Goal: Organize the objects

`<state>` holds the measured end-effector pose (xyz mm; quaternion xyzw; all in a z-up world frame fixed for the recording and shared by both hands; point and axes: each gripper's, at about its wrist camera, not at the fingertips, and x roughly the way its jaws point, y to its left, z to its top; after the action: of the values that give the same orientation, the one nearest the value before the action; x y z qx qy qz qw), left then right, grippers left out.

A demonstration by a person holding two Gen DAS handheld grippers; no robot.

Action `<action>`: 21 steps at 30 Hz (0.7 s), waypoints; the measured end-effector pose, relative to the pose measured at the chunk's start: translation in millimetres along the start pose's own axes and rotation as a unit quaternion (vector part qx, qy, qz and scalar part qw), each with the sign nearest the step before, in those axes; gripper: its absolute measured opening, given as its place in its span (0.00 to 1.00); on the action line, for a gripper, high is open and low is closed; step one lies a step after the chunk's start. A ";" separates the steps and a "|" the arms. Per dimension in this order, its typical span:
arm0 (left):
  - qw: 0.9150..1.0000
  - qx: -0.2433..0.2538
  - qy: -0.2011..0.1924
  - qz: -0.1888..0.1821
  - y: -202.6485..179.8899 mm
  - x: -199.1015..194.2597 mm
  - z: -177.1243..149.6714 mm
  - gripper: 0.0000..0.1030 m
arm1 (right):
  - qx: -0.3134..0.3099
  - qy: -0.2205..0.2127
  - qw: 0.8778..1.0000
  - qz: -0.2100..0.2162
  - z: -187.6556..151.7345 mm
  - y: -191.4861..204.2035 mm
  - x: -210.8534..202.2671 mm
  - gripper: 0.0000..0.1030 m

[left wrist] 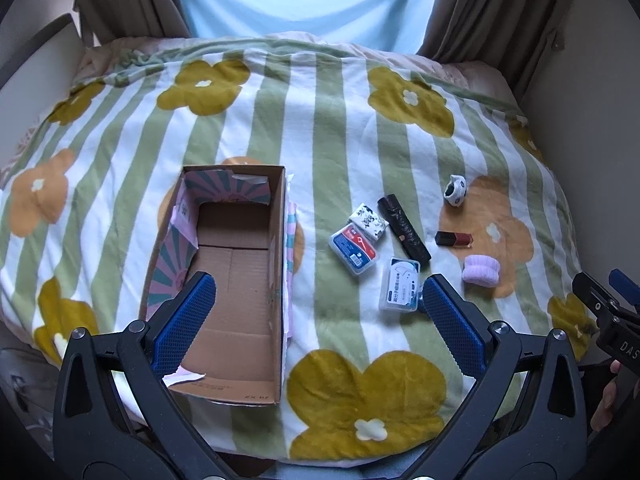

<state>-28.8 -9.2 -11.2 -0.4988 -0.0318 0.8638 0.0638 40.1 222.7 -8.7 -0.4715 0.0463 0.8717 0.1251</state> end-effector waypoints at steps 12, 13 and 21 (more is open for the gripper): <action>0.998 0.016 0.052 -0.021 -41.6 53.8 12.3 0.99 | 0.015 0.045 0.999 -0.013 10.6 -32.3 49.4 1.00; 0.998 0.013 0.058 -0.021 -45.4 61.3 15.0 0.99 | 0.015 0.051 0.999 -0.010 13.3 -35.0 58.1 1.00; 0.993 -0.002 0.114 -0.008 -75.4 141.5 26.1 0.99 | 0.034 0.122 0.992 -0.006 22.5 -57.1 142.6 1.00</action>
<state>-115.3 85.7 -110.5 -0.5941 -0.0304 0.8005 0.0732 -37.9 307.0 -113.1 -0.5697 0.0880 0.8051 0.1397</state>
